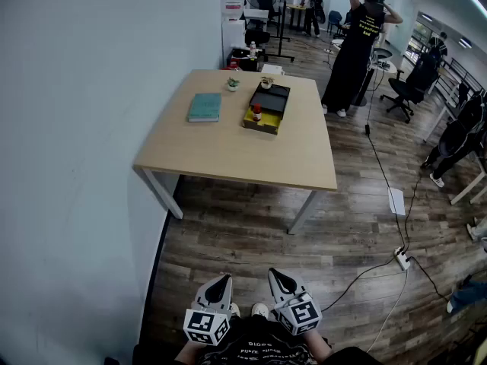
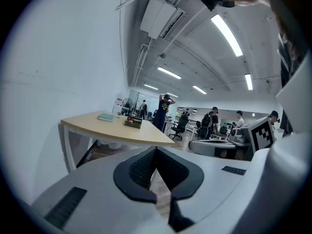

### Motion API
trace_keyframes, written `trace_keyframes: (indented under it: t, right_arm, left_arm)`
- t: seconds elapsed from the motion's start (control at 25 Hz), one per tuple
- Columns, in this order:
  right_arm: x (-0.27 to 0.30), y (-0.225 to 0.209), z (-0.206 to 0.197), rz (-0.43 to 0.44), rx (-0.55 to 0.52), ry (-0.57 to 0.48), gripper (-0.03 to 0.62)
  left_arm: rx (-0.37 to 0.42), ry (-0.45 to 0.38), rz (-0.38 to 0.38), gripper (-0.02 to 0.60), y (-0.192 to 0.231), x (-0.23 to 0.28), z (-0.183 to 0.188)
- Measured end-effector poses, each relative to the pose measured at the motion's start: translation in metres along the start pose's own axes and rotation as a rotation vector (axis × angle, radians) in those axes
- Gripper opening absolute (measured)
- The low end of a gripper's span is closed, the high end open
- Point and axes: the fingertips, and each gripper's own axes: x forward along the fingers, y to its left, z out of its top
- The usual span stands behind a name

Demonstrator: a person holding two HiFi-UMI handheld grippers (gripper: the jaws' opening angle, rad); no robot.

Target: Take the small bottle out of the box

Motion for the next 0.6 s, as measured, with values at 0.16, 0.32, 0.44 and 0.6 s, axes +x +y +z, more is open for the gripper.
trace_keyframes:
  t: [0.16,0.32,0.44,0.6]
  right_arm:
    - [0.001,0.000,0.000,-0.013,-0.004,-0.007,0.002]
    - [-0.002,-0.006,0.001,-0.023,0.012,-0.020,0.002]
    - [-0.002,-0.007,0.001,-0.013,0.036,-0.032,0.003]
    - [0.000,-0.013,0.001,-0.028,0.046,-0.027,0.006]
  left_arm:
    - [0.000,0.002,0.006,0.005,0.004,-0.003,-0.003]
    - [-0.002,0.001,0.000,0.005,0.000,0.000,-0.003]
    - [-0.013,-0.005,-0.013,0.003,-0.002,0.002,0.000]
    - [-0.015,0.011,0.004,0.008,0.000,0.006,-0.001]
